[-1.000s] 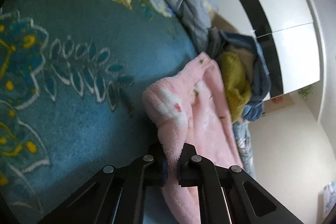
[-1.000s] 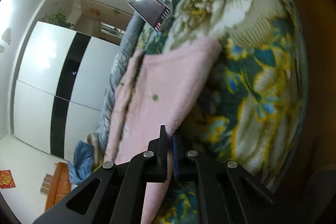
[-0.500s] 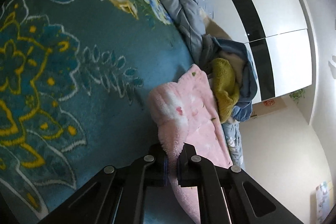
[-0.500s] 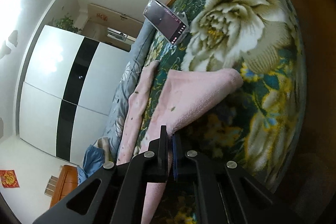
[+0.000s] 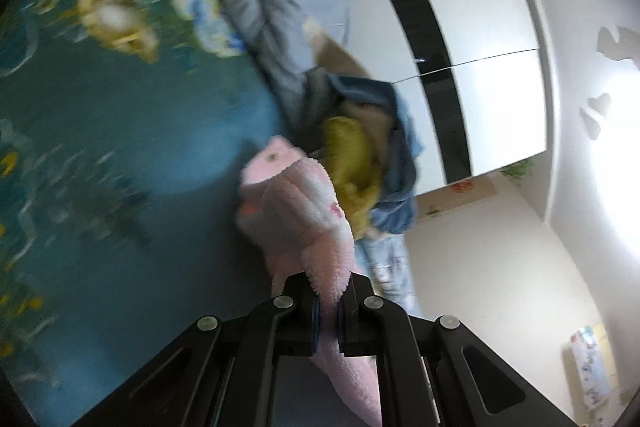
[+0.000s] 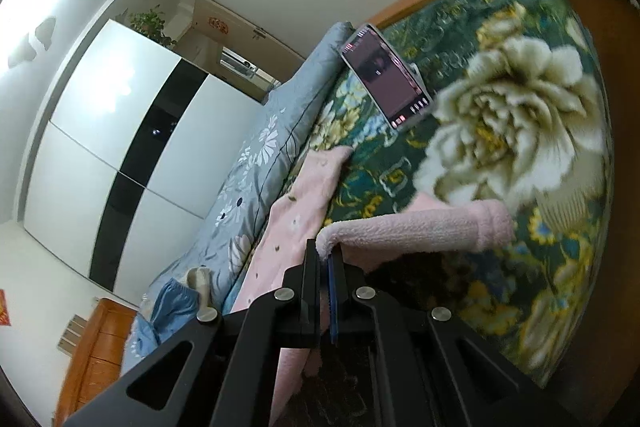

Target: Fold clothes

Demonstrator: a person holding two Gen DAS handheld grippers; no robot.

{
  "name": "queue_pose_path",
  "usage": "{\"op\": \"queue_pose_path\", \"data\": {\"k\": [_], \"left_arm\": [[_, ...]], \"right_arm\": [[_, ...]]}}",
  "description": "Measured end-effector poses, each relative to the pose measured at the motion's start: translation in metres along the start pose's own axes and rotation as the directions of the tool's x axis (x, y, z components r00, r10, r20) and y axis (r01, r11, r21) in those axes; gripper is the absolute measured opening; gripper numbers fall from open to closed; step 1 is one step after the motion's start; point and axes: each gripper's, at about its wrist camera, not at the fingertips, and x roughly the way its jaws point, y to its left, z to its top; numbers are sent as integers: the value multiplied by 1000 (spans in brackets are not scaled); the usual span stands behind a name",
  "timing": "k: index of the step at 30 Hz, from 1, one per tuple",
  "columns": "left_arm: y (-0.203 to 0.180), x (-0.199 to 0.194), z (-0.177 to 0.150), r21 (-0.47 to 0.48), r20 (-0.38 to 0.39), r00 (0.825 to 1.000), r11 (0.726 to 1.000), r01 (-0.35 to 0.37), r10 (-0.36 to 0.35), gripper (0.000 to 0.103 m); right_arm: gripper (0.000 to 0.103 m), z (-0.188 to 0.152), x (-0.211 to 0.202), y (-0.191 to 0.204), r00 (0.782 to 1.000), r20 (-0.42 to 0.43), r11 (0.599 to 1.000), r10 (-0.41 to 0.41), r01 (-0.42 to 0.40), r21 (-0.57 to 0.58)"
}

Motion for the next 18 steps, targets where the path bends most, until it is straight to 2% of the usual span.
{"op": "queue_pose_path", "data": {"k": [3,6,12,18], "left_arm": [[-15,15,14,5,-6,999,999,36,-36,6],[-30,36,28,12,-8,999,999,43,-43,6],[-56,91,57,54,20,1000,999,-8,7,7],[-57,154,85,68,28,996,994,-89,87,9]], "right_arm": [[3,14,18,23,1000,2,999,-27,27,-29],[3,28,41,46,998,-5,996,-55,54,-69],[3,53,104,93,995,-20,984,-95,91,-155],[3,76,201,132,982,-60,958,-179,160,-237]]}}
